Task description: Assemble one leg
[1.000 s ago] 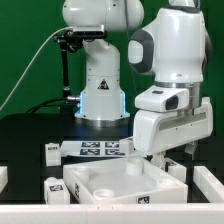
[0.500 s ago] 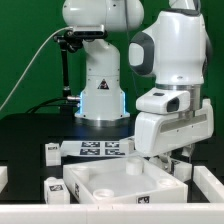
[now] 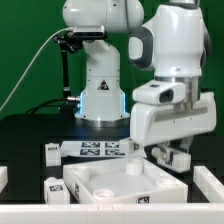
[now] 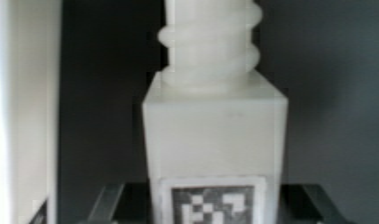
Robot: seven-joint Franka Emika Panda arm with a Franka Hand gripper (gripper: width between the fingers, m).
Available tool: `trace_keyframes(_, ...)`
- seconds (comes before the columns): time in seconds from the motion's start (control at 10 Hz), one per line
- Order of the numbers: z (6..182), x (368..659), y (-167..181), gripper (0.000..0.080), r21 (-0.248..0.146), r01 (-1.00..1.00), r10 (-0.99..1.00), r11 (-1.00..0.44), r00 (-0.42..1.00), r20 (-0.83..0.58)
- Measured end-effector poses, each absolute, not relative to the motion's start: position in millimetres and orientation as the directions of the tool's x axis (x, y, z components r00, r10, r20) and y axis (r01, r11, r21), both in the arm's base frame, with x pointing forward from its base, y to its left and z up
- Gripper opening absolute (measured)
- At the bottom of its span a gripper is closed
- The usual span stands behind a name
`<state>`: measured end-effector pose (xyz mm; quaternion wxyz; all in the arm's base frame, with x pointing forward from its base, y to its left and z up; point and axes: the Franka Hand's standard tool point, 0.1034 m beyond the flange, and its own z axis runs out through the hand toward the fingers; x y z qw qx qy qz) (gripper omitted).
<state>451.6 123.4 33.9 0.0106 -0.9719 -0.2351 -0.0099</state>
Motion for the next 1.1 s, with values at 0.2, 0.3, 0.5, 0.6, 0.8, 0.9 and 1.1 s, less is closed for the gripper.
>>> trace_keyframes(0.2,26.9,415.5,131.0,0.0284,-0.035,0.392,0.392,-0.919,0.920,0.007)
trace_keyframes(0.3,21.6,410.2,128.8,0.0284,-0.047,0.353,0.354,-0.935,0.935,-0.008)
trace_keyframes(0.5,14.5,404.8,131.6,0.0284,-0.052,0.347,0.349,-0.936,0.937,-0.023)
trace_keyframes(0.6,15.4,405.8,131.2,0.0284,-0.052,0.350,0.352,-0.935,0.936,-0.020)
trace_keyframes(0.8,15.0,405.5,131.1,0.0284,-0.052,0.351,0.352,-0.935,0.936,-0.021)
trace_keyframes(0.9,15.0,405.5,131.2,0.0440,-0.052,0.351,0.352,-0.935,0.936,-0.021)
trace_keyframes(1.1,23.3,411.9,122.1,0.0568,-0.053,0.373,0.376,-0.926,0.925,-0.059)
